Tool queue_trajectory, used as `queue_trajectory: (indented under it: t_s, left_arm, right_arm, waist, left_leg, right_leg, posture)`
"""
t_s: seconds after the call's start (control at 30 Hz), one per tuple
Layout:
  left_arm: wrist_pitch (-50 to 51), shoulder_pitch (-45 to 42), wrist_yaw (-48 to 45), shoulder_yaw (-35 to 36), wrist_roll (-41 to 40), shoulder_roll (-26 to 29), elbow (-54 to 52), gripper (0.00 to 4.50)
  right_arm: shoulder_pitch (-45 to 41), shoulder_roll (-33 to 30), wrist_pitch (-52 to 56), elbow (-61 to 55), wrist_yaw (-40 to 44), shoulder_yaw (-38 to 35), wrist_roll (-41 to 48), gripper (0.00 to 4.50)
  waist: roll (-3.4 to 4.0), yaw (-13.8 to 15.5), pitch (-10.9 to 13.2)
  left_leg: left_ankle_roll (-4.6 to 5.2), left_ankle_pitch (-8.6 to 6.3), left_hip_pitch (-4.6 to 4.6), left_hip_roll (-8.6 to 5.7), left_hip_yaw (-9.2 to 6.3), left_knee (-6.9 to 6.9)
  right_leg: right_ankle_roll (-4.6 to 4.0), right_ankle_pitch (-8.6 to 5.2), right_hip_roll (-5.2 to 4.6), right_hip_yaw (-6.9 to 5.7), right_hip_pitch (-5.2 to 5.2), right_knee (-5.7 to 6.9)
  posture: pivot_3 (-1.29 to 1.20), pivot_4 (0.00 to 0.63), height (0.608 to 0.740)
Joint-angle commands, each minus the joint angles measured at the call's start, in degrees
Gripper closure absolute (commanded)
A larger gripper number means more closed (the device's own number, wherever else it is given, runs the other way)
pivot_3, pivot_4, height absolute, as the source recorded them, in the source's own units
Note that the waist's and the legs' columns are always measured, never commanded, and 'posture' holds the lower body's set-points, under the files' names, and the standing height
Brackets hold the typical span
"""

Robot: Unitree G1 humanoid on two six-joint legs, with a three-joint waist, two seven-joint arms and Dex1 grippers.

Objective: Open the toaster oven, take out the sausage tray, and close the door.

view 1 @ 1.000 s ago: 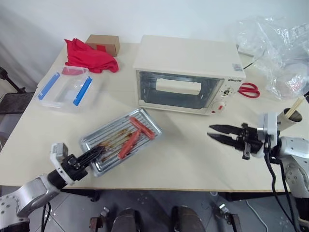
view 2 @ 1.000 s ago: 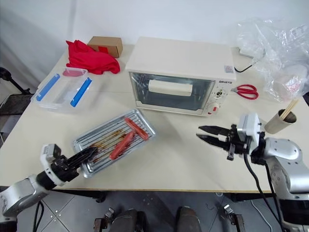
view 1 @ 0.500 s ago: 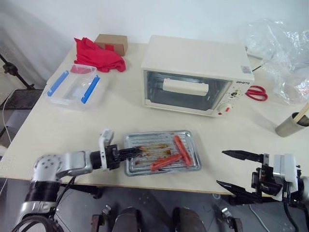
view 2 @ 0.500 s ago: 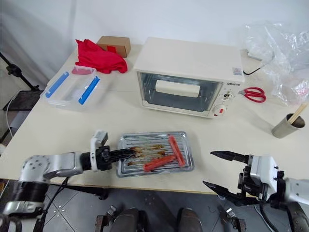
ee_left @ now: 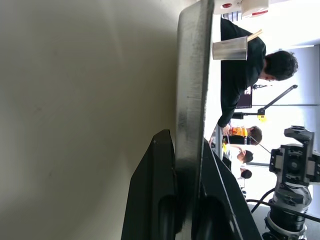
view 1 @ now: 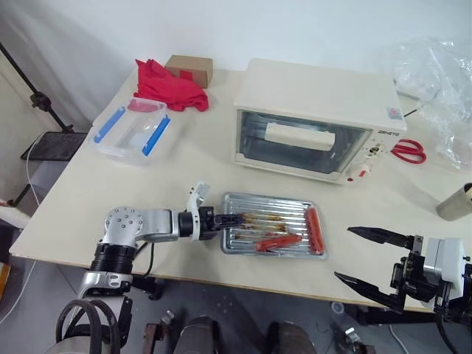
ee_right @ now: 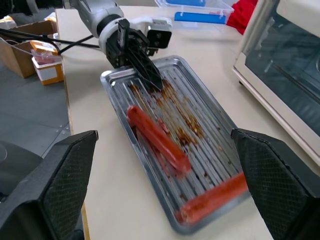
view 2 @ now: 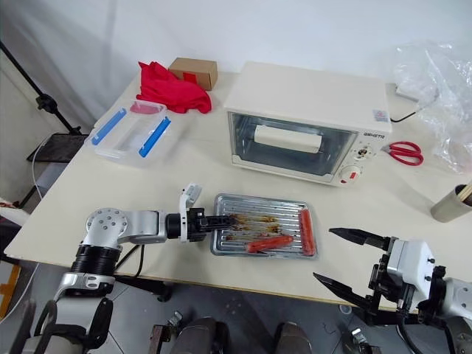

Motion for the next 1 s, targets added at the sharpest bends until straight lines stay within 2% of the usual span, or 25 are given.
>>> queue_trajectory:
  t_s: [0.03,0.3,0.47,0.57,0.7,0.73,0.77,0.87,1.0]
  left_arm:
    - [-0.9,0.4,-2.9,-2.3,7.4,-1.7,-0.5,3.64]
    - [-9.3,3.2,-19.9,-3.7,20.0,5.9,-10.2,1.36]
    - [-23.2,9.2,-35.8,-5.4,30.6,18.2,-17.9,0.02]
    - [-33.5,14.2,-44.9,-3.7,36.0,24.0,-18.4,0.02]
    - [-64.0,24.5,-63.3,3.2,45.5,29.1,-13.1,0.02]
    - [-69.0,25.7,-64.7,5.3,46.8,29.1,-11.2,0.02]
    - [-71.9,27.1,-65.6,8.3,47.0,29.5,-9.9,0.02]
    - [-75.8,30.1,-66.7,14.5,45.9,28.8,-9.5,0.02]
    - [-79.9,36.5,-65.8,18.3,48.4,28.2,-15.4,0.02]
  right_arm:
    - [0.3,0.1,-0.1,-1.8,-0.5,-1.4,0.8,0.0]
    - [0.5,-0.4,0.1,0.0,0.9,-0.8,0.2,0.0]
    - [0.3,-0.9,-0.4,2.4,3.0,-0.8,-0.3,0.0]
    - [-0.4,-1.1,-1.1,4.4,4.3,-0.8,-0.7,0.0]
    - [-2.3,-0.1,-3.8,7.3,4.6,-0.7,-2.3,0.0]
    - [-2.9,0.0,-5.0,8.3,4.5,-0.3,-3.7,0.0]
    - [-3.8,-0.3,-5.2,9.4,4.0,0.1,-4.6,0.0]
    - [-5.9,-1.6,-1.5,10.9,7.1,0.4,0.6,0.0]
    - [-9.0,-1.7,-2.3,12.9,8.3,1.9,-0.6,0.0]
  waist:
    - [0.0,0.1,0.0]
    - [-0.13,-1.2,0.1]
    - [-0.16,-3.0,0.1]
    - [-0.12,-4.1,0.1]
    - [-0.11,-4.4,0.1]
    - [-0.12,-4.3,0.1]
    - [-0.12,-4.2,0.1]
    - [-0.19,-3.9,0.2]
    - [-0.2,-4.1,0.2]
  left_leg:
    - [0.01,0.0,-0.03,-0.01,-0.02,0.0]
    - [0.05,0.02,-0.11,0.05,0.0,-0.01]
    - [-0.11,0.11,-0.05,0.27,0.06,-0.08]
    - [-0.2,0.1,0.04,0.48,0.23,-0.17]
    - [-0.31,0.03,-0.05,0.71,0.39,-0.22]
    - [-0.31,0.02,-0.13,0.8,0.44,-0.24]
    - [-0.33,-0.01,-0.19,0.81,0.59,-0.22]
    - [-0.27,-0.03,-0.36,0.88,0.69,-0.2]
    - [-0.09,-0.13,-0.34,0.9,0.82,-0.17]
  right_leg:
    - [0.0,0.0,0.0,-0.01,0.0,0.01]
    - [0.01,0.01,0.08,-0.08,-0.03,0.01]
    - [0.02,0.0,0.19,-0.13,-0.14,-0.04]
    - [0.02,-0.01,0.28,-0.15,-0.17,-0.07]
    - [-0.05,-0.04,0.31,-0.18,-0.49,-0.03]
    - [-0.06,-0.05,0.3,-0.18,-0.61,-0.01]
    - [-0.08,-0.06,0.28,-0.17,-0.76,0.05]
    - [-0.08,-0.06,0.18,-0.19,-1.01,0.14]
    - [-0.03,-0.03,0.1,-0.2,-0.99,0.19]
  posture:
    - [0.0,0.15,0.74]
    - [0.0,0.15,0.74]
    - [0.0,0.15,0.74]
    - [0.0,0.15,0.74]
    - [0.0,0.15,0.74]
    - [0.0,0.15,0.74]
    - [0.0,0.15,0.74]
    - [0.0,0.15,0.74]
    - [0.0,0.15,0.74]
